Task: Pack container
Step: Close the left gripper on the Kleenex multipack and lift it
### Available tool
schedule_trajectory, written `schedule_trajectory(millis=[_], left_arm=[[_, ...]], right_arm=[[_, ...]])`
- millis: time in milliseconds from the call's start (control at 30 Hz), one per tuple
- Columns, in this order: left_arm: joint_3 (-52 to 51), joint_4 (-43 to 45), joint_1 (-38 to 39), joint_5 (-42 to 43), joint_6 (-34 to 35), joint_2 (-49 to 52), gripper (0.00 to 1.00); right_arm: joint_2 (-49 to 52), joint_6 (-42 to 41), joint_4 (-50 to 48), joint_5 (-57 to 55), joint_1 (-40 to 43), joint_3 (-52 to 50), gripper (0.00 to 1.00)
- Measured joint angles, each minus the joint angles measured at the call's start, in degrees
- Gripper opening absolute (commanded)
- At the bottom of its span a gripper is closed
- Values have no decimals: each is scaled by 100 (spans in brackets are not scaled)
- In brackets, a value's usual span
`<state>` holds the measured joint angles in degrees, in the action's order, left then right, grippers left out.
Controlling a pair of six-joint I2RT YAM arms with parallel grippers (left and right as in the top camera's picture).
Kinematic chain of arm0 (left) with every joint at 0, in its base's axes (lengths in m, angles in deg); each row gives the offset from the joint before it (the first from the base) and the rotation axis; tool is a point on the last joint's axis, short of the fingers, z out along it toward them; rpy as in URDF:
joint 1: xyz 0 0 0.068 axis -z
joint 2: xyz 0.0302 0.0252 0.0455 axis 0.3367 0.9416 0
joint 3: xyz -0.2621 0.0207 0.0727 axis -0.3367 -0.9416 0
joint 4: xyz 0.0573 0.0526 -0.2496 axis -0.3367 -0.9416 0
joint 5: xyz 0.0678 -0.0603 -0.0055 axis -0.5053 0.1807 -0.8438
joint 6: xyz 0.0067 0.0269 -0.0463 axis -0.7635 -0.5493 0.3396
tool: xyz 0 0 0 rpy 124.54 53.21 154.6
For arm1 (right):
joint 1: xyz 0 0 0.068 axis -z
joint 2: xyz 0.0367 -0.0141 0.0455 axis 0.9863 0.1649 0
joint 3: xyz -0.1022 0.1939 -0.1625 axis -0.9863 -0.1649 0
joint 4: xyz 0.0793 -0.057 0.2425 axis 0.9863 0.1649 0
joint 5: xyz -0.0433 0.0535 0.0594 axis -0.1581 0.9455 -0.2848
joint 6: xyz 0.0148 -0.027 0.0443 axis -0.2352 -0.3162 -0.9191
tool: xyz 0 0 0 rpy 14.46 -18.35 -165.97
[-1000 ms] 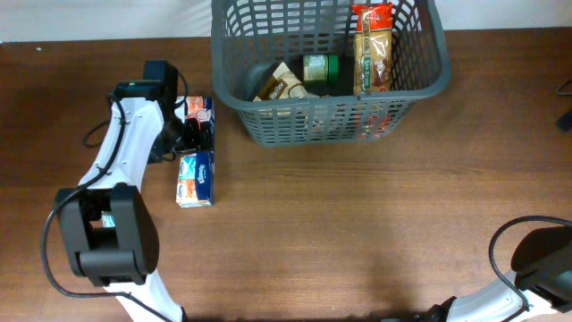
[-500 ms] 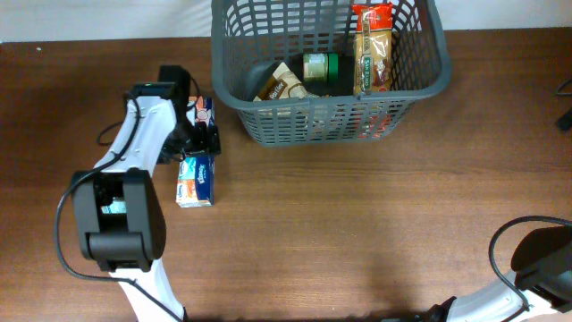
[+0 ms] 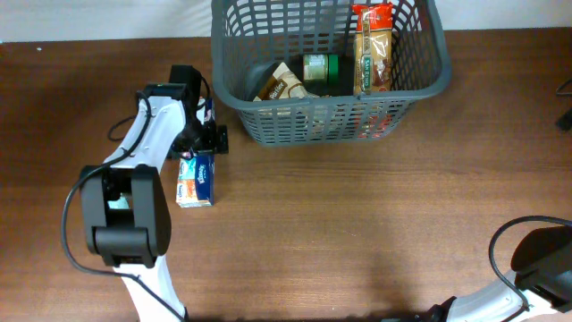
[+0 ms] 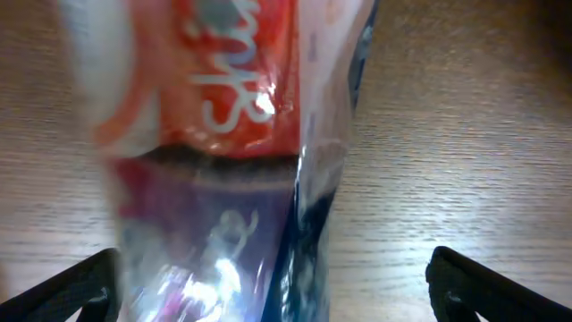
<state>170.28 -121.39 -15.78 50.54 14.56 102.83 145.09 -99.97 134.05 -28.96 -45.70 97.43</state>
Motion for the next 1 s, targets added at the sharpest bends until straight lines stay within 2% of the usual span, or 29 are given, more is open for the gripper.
schedule_trajectory(millis=[300, 333, 367, 467, 700, 833, 1000], left_arm=[[28, 13, 0, -22, -39, 584, 100], [28, 13, 0, -24, -39, 584, 93], [28, 15, 0, -22, -39, 584, 72], [28, 13, -2, -50, -57, 584, 44], [103, -50, -44, -20, -81, 581, 4], [225, -278, -199, 31, 13, 614, 2], [1086, -1235, -892, -181, 424, 793, 2]], right_arm=[[0, 0, -2, 2, 0, 0, 99], [0, 2, -2, 2, 0, 0, 99], [0, -2, -2, 4, 0, 0, 99], [0, 0, -2, 13, 0, 0, 99], [0, -2, -2, 13, 0, 0, 99], [0, -2, -2, 13, 0, 0, 99], [0, -2, -2, 15, 0, 0, 99]])
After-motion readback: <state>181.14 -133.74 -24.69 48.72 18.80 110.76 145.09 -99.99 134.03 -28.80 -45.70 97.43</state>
